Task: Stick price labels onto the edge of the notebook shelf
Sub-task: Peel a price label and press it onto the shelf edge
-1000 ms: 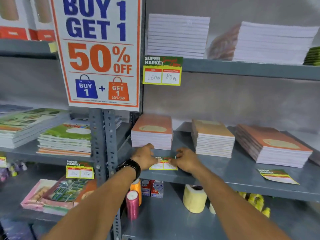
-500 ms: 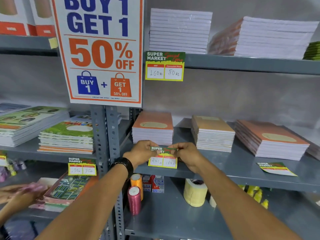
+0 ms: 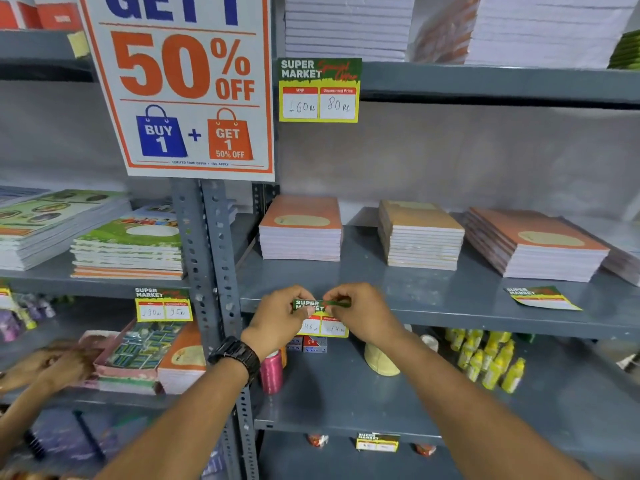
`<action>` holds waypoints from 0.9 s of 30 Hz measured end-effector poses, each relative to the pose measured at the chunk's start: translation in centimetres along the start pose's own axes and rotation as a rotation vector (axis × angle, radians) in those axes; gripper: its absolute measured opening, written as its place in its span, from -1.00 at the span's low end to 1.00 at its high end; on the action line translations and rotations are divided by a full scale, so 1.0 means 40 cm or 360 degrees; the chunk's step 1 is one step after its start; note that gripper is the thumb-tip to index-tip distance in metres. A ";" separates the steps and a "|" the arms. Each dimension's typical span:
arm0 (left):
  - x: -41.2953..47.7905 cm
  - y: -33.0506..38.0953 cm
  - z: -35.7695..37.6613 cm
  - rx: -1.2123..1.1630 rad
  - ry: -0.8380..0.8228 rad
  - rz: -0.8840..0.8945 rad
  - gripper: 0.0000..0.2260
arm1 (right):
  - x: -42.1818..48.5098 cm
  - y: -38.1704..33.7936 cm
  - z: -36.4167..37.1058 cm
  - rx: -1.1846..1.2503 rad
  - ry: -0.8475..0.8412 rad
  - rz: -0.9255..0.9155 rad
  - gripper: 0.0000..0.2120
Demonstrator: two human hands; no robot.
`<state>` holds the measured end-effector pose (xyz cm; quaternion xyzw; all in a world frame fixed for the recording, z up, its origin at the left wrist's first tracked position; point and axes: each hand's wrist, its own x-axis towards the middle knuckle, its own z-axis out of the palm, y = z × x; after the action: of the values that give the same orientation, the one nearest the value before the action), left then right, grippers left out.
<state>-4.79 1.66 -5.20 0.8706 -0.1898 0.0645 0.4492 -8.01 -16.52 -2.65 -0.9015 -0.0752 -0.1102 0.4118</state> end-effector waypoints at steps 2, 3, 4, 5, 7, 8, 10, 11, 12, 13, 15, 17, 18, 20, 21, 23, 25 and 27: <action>-0.005 0.001 0.003 0.0083 0.0018 0.0024 -0.90 | -0.007 -0.003 0.012 -0.0152 0.0021 -0.0037 -0.86; -0.007 0.002 0.003 0.0131 0.0028 0.0031 -0.91 | -0.012 -0.004 0.018 -0.0215 0.0029 -0.0047 -0.85; -0.010 0.004 0.002 0.0170 0.0037 0.0036 -0.91 | -0.016 -0.006 0.022 -0.0270 0.0038 -0.0049 -0.84; -0.013 0.005 0.002 0.0198 0.0047 0.0040 -0.92 | -0.019 -0.007 0.026 -0.0322 0.0049 -0.0051 -0.83; -0.015 0.005 0.000 0.0230 0.0063 0.0044 -0.92 | -0.020 -0.012 0.031 -0.0420 0.0057 -0.0053 -0.81; -0.016 0.004 0.000 0.0246 0.0070 0.0043 -0.93 | -0.019 -0.014 0.033 -0.0465 0.0053 -0.0051 -0.81; -0.017 0.005 0.001 0.0290 0.0085 0.0036 -0.94 | -0.017 -0.017 0.040 -0.0539 0.0046 -0.0055 -0.79; -0.018 0.005 0.003 0.0316 0.0094 0.0032 -0.94 | -0.016 -0.017 0.044 -0.0567 0.0046 -0.0066 -0.79; -0.018 0.005 0.004 0.0342 0.0106 0.0029 -0.94 | -0.015 -0.017 0.048 -0.0588 0.0049 -0.0079 -0.79; -0.019 0.005 0.005 0.0363 0.0116 0.0028 -0.94 | -0.015 -0.016 0.050 -0.0595 0.0058 -0.0094 -0.79; -0.019 0.005 0.007 0.0389 0.0126 0.0034 -0.94 | -0.014 -0.015 0.053 -0.0589 0.0078 -0.0116 -0.79; -0.019 0.005 0.007 0.0403 0.0119 0.0052 -0.94 | -0.013 -0.013 0.051 -0.0589 0.0090 -0.0130 -0.79; -0.019 0.006 0.007 0.0411 0.0117 0.0058 -0.94 | -0.012 -0.012 0.051 -0.0592 0.0087 -0.0132 -0.79; -0.017 0.005 0.006 0.0430 0.0114 0.0067 -0.93 | -0.011 -0.013 0.050 -0.0585 0.0073 -0.0132 -0.78; -0.016 0.005 0.006 0.0436 0.0114 0.0070 -0.92 | -0.010 -0.013 0.050 -0.0584 0.0069 -0.0132 -0.78; -0.014 0.005 0.006 0.0454 0.0111 0.0079 -0.91 | -0.009 -0.013 0.051 -0.0592 0.0070 -0.0127 -0.79; -0.013 0.007 0.007 0.0481 0.0100 0.0095 -0.91 | -0.009 -0.014 0.052 -0.0598 0.0074 -0.0126 -0.80; -0.015 0.009 0.008 0.0506 0.0093 0.0113 -0.91 | -0.008 -0.013 0.053 -0.0603 0.0079 -0.0124 -0.80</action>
<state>-5.50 1.36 -5.30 0.9213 -0.1947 0.1348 0.3084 -8.13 -14.58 -3.69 -0.9563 -0.0778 -0.1605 0.2319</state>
